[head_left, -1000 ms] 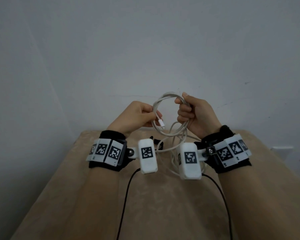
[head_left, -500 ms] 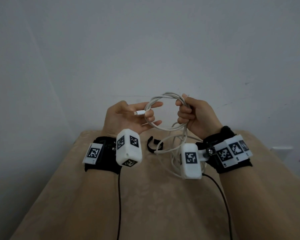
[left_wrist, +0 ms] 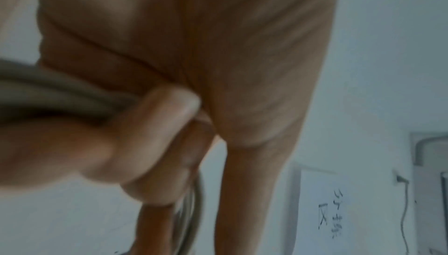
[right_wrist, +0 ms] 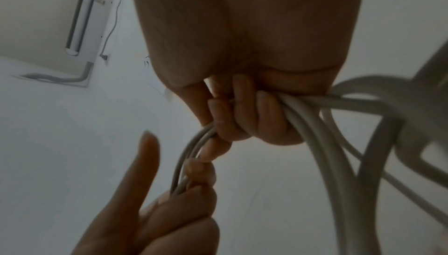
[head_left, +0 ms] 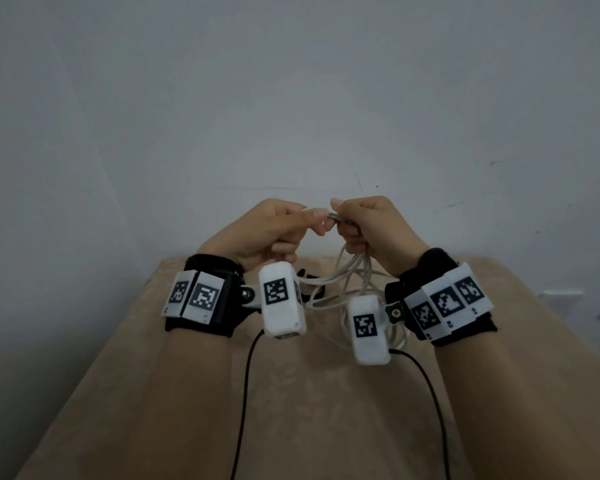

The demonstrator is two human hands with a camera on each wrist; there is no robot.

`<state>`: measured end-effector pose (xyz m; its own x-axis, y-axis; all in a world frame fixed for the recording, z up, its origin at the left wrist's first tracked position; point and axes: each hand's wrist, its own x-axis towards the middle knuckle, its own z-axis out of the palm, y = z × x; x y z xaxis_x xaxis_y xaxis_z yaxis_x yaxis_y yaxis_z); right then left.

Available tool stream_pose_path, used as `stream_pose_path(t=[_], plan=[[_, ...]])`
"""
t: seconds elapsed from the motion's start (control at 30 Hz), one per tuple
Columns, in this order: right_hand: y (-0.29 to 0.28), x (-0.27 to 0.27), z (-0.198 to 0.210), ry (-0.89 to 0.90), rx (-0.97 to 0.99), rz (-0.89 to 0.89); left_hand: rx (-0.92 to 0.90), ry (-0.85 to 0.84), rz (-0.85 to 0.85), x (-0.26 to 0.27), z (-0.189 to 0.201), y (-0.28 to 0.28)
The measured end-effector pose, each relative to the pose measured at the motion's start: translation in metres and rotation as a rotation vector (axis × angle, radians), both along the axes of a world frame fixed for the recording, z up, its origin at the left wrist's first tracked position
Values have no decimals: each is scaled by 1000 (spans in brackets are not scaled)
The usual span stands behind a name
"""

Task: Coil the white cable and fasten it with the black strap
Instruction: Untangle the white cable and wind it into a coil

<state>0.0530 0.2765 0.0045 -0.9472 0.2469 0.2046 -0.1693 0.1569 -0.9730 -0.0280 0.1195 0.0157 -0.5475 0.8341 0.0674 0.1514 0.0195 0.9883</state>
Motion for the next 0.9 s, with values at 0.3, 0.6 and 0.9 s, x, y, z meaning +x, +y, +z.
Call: stream_pose_path(t=[0.3,0.6,0.9], plan=[[7,-3,0,94,22,-108,107,-61,136,-8,-1,1],[22,8,-5,-193,261,111,284,-192,311,-23,-2,-13],[51,16,-11,-518,707,-178,543,-280,489,-35,7,-38]])
